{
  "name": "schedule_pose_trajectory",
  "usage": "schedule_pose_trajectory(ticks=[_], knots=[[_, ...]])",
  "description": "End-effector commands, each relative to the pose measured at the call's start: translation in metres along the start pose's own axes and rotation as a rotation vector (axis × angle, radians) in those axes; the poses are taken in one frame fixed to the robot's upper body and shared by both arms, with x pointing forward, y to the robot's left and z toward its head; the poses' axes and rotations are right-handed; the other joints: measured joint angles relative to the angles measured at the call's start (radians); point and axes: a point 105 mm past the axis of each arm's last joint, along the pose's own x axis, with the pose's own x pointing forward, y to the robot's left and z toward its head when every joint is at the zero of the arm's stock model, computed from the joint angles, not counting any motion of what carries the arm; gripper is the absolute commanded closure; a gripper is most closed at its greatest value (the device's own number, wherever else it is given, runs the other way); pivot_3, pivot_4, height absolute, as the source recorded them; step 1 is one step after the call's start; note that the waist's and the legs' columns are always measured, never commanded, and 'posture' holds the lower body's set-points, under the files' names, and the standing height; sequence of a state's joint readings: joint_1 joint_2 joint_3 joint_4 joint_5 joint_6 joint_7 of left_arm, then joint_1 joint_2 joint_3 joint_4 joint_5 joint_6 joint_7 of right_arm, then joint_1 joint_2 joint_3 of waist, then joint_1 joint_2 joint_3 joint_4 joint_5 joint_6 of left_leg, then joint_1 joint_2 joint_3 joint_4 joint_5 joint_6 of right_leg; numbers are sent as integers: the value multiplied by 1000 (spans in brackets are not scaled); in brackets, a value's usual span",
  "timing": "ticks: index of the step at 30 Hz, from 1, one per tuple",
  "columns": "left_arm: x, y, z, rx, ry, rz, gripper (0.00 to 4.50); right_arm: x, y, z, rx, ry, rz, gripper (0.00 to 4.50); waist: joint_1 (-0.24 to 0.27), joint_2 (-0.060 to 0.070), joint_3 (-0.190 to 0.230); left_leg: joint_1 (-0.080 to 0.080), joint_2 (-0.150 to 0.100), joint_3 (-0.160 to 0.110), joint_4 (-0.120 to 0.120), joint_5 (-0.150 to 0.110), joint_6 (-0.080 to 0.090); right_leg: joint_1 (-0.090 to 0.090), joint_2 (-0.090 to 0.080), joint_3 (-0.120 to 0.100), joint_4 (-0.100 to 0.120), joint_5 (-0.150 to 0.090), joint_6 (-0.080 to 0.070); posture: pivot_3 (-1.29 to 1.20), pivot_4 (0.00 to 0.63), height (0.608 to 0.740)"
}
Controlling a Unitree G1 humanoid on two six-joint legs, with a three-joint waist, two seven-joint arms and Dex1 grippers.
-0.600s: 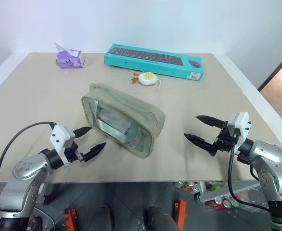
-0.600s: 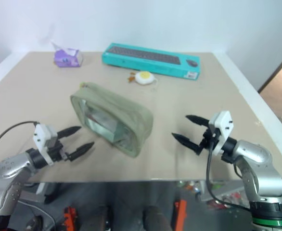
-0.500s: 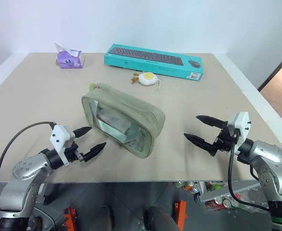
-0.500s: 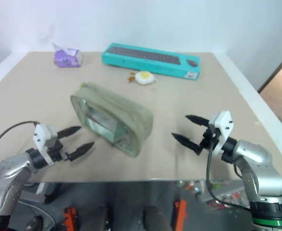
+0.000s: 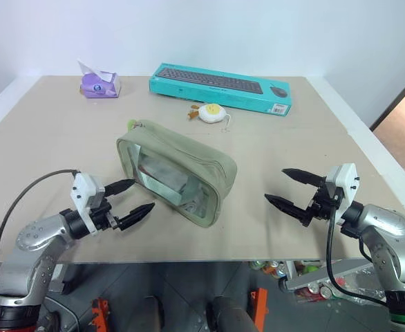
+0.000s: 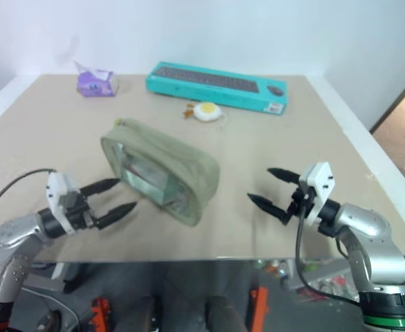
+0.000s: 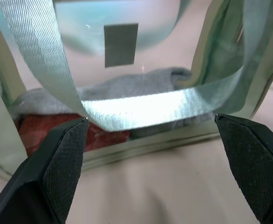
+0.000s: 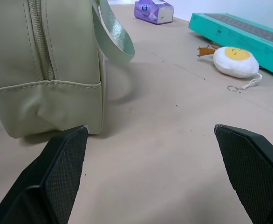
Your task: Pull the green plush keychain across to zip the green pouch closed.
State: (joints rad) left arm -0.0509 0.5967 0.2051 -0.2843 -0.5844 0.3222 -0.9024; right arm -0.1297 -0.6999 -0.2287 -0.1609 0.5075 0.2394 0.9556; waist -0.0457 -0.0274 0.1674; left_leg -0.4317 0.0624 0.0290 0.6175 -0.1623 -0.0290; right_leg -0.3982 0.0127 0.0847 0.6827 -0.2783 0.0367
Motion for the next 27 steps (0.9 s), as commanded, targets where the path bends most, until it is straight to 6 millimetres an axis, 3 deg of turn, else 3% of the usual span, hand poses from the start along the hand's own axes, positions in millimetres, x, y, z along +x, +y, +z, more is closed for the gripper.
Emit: schedule_pose_trajectory(ticks=[1, 5, 8, 12, 16, 21, 27], knots=[[-12, 12, 69, 105, -98, -69, 9, -2, -1, 13, -35, -22, -2, 0, 0, -1, 1, -1, 1, -1, 0, 0, 0, 0, 1, -2, 0, 0, -1, 0, 150, 740], [-5, 6, 101, 160, -78, -207, 9, -1, -3, 15, -55, -1, -11, 0, 1, 0, 1, 0, 0, 0, 0, 0, 0, 0, 0, -1, 0, -1, 0, 0, 150, 740], [3, -1, 113, 181, -53, -312, 9, 10, -14, 43, -71, -80, -20, 0, -2, 1, 1, -2, -1, 0, 0, 0, 0, -1, -1, 0, 0, -1, 2, 0, 150, 740], [10, 0, 114, 211, -21, -389, 9, 21, -12, 56, -57, -71, 19, 0, -2, 2, 2, -1, -1, 1, 0, 0, 0, -1, 1, 0, 0, 0, 1, 0, 150, 740], [20, 11, 114, 267, -1, -441, 9, 30, 24, 60, -30, -88, 123, 0, 2, 1, 2, -3, 1, -3, -2, 0, 0, -4, 4, -2, 1, -2, -2, 0, 150, 740], [27, 23, 115, 330, 33, -477, 9, 26, 28, 51, 3, -74, 108, 0, 4, 1, 2, -7, 0, -2, -1, 0, 0, -5, 2, -2, 1, -2, -2, 0, 150, 740], [38, 26, 116, 387, 58, -567, 9, 20, 30, 51, 17, -102, 102, 0, 3, 1, 2, -7, -1, -2, 0, 0, 0, -5, 2, -2, 1, -2, 0, 0, 150, 740]])
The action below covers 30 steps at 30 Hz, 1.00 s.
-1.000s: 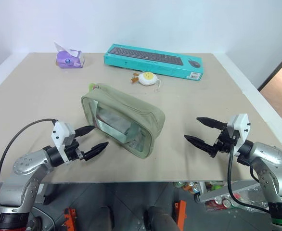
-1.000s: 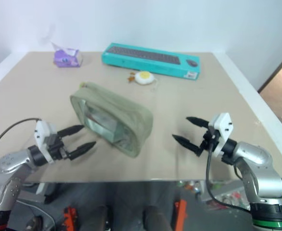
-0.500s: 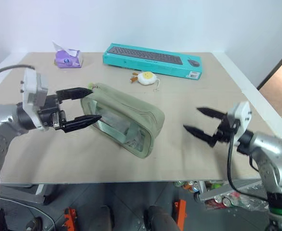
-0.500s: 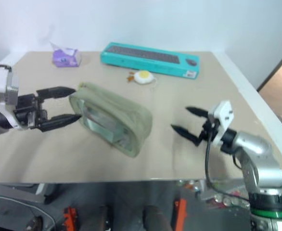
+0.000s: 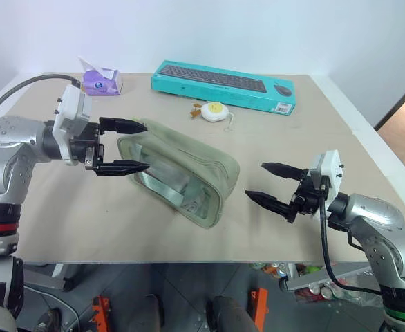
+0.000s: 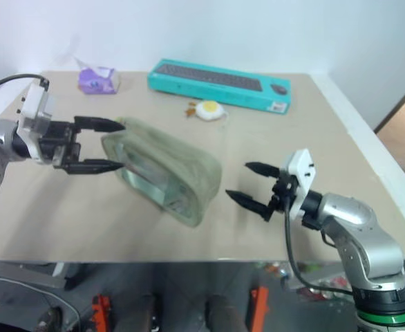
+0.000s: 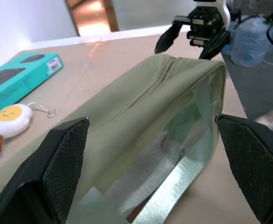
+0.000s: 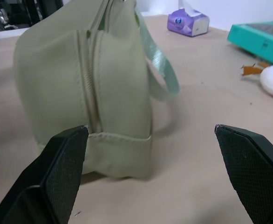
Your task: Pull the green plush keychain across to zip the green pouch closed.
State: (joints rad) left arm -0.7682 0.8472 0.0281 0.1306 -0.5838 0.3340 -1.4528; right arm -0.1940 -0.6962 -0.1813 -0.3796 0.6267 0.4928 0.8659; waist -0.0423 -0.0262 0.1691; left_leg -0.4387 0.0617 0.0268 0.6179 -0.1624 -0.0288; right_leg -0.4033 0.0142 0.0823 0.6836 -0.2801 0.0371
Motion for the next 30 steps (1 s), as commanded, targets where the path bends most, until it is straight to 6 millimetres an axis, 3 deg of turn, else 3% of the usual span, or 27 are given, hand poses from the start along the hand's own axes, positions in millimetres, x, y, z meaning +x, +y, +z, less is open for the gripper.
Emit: schedule_pose_trajectory(ticks=[1, 6, 10, 17, 23, 30], knots=[[5, 6, 6, 66, 9, -41, 9, -5, 2, 17, -57, -63, -2, 0, 0, 0, 0, 0, 0, 0, 0, 0, 0, 0, 0, 0, 0, 0, 0, 0, 150, 740], [14, -4, 14, -52, -86, -96, 9, -10, 0, 32, -109, -97, -13, 0, -4, 0, 0, 0, 1, 0, 0, 0, 0, 0, 1, 0, 0, 1, 0, 0, 150, 740], [15, -23, 17, -126, -196, -1, 9, -9, 5, 52, -156, -120, -1, 0, -9, 3, 0, 0, 1, 0, 0, 0, 1, 0, 1, 1, 0, 0, 0, 0, 150, 740], [6, -59, 4, -186, -205, 184, 9, 6, 23, 76, -180, -152, 58, 0, -4, 2, 0, 1, 3, -1, 0, 0, 1, 0, 1, 0, 1, 1, -1, 0, 150, 740], [7, -68, -17, -184, -185, 318, 9, 27, -1, 71, -146, -140, 72, 0, -4, 1, 1, 8, 1, 3, 1, 2, 1, 7, -2, 2, 0, 1, -3, 0, 150, 740], [20, -70, -18, -183, -211, 350, 9, 43, -13, 53, -95, -107, 123, 0, -3, 0, 1, 8, 1, 4, 1, 3, 3, 7, -2, 2, -1, 3, -3, 0, 150, 740]])
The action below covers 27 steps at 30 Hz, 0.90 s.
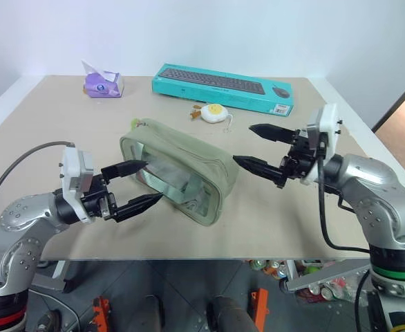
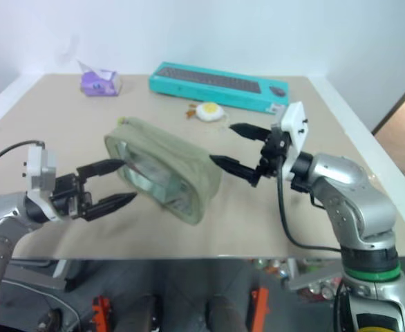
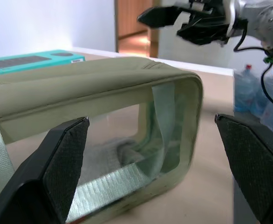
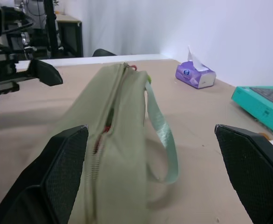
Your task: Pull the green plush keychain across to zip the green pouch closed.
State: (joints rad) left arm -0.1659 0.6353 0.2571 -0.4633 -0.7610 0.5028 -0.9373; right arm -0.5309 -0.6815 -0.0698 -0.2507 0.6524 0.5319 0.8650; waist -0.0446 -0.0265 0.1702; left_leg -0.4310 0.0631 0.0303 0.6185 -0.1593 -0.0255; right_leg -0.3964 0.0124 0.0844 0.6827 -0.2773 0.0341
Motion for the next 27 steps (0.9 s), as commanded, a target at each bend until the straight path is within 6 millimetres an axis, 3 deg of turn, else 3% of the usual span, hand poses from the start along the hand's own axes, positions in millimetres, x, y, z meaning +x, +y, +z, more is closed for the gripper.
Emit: schedule_pose_trajectory(ticks=[1, 5, 16, 21, 24, 27], knots=[[7, -7, 10, 57, -33, -9, 9, 3, 2, -2, -4, -4, 36, 0, -1, 0, 0, 0, 0, 0, -1, 0, 0, -1, 0, 0, 0, 1, 2, 0, 150, 740], [8, -9, 7, 49, -33, -1, 9, 4, 8, -11, 30, 7, 69, 0, 0, 0, 0, -6, 0, -1, -2, -1, 0, -6, 1, -1, 0, 1, 2, 0, 150, 740], [11, -12, 0, 9, -18, -25, 9, 11, 1, -25, 58, 32, 70, 0, -1, 0, 0, -6, 0, -1, -1, -1, 0, -6, 1, -1, 0, 1, 3, 0, 150, 740], [14, -16, -1, 6, -15, -44, 0, 13, 0, -27, 59, 29, 76, 1419, -1, 0, 0, -6, 0, -1, -1, -1, 0, -6, 1, -1, 0, 1, 3, 0, 150, 740], [14, -16, -3, 12, -8, -51, 0, 15, 3, -27, 70, 20, 91, 2591, -1, 0, 0, -6, 0, -2, -1, -1, 0, -6, 1, -1, 0, 1, 3, 0, 150, 740], [15, -16, -3, 11, -8, -54, 0, 16, 3, -26, 72, 15, 98, 3454, -1, 0, 0, -6, 0, -2, -1, -1, 0, -6, 1, -1, 0, 1, 3, 0, 150, 740]])
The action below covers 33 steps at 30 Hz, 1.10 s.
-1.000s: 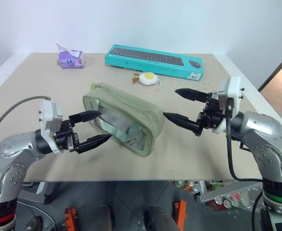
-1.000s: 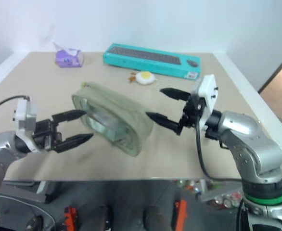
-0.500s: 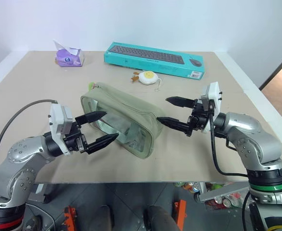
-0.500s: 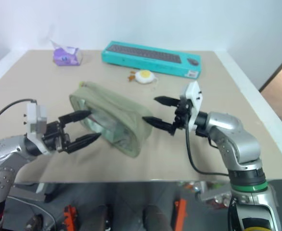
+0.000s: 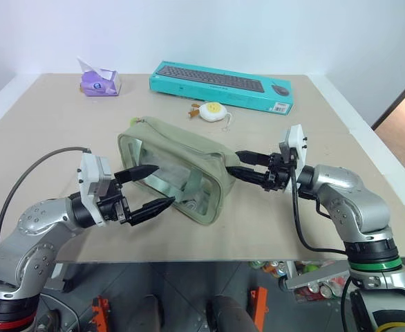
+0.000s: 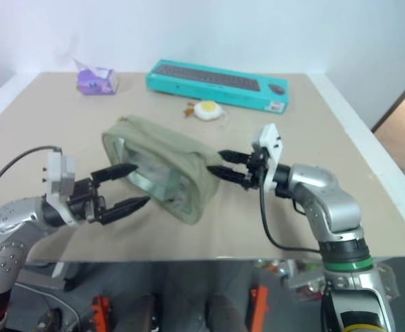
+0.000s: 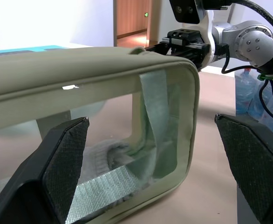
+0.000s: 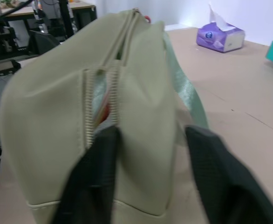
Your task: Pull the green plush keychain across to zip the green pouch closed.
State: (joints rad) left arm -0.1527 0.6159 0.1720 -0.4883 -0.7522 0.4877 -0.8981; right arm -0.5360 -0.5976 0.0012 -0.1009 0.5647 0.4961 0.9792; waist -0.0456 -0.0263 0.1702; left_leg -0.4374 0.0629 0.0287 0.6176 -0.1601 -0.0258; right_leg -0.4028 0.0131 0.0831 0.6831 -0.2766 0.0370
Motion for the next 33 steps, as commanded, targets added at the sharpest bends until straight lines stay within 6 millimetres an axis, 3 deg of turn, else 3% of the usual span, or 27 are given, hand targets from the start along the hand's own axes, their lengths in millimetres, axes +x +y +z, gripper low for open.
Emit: schedule_pose_trajectory(ticks=[1, 3, 10, 13, 22, 29, 30, 33], knots=[[2, -4, 8, 42, -14, -21, 0, 3, 1, 13, -39, -30, 19, 3852, 0, 0, 0, 0, 0, 0, 0, 0, 0, 0, 0, 0, 0, 0, 0, 0, 150, 740], [2, -3, 7, 44, -12, -22, 0, 4, 2, 14, -45, -34, 25, 4471, 0, 0, 0, 0, 0, 0, 0, 0, 0, 0, 0, 0, 0, 0, 0, 0, 150, 740], [2, -3, 5, 45, -7, -26, 0, 0, 5, 21, -91, -41, 46, 4471, 0, 0, 0, 0, 0, 0, 0, 0, 0, 0, 0, 0, 0, 0, 0, 0, 150, 740], [3, -3, 5, 42, -6, -29, 0, -12, -5, 25, -147, -14, 36, 4471, 0, 0, 0, 0, 0, 0, 0, 0, 0, 0, 0, 0, 0, 0, 0, 0, 150, 740], [6, -4, 1, 35, -1, -56, 0, -51, -59, 47, -338, 124, 3, 4471, -1, 1, 1, 0, -1, 1, 0, 0, 0, 0, 0, 0, 0, 0, 0, 0, 150, 740], [9, -6, 0, 39, -4, -69, 0, -58, -77, 39, -316, 173, -4, 4471, -1, 2, 1, 0, -1, 1, -1, 0, 0, 0, 0, 0, 0, 2, -6, 0, 150, 740], [9, -6, 0, 40, -6, -71, 0, -58, -79, 39, -309, 159, -17, 3797, -1, 2, 1, 0, -1, 1, -1, 0, 0, 0, 0, 0, 0, 2, -6, 0, 150, 740], [9, -8, 0, 42, -5, -75, 0, -61, -82, 46, -306, 110, -56, 2839, -2, 3, 2, 0, -1, 1, -1, 0, 0, -1, 0, 0, 0, 2, -6, 0, 150, 740]])
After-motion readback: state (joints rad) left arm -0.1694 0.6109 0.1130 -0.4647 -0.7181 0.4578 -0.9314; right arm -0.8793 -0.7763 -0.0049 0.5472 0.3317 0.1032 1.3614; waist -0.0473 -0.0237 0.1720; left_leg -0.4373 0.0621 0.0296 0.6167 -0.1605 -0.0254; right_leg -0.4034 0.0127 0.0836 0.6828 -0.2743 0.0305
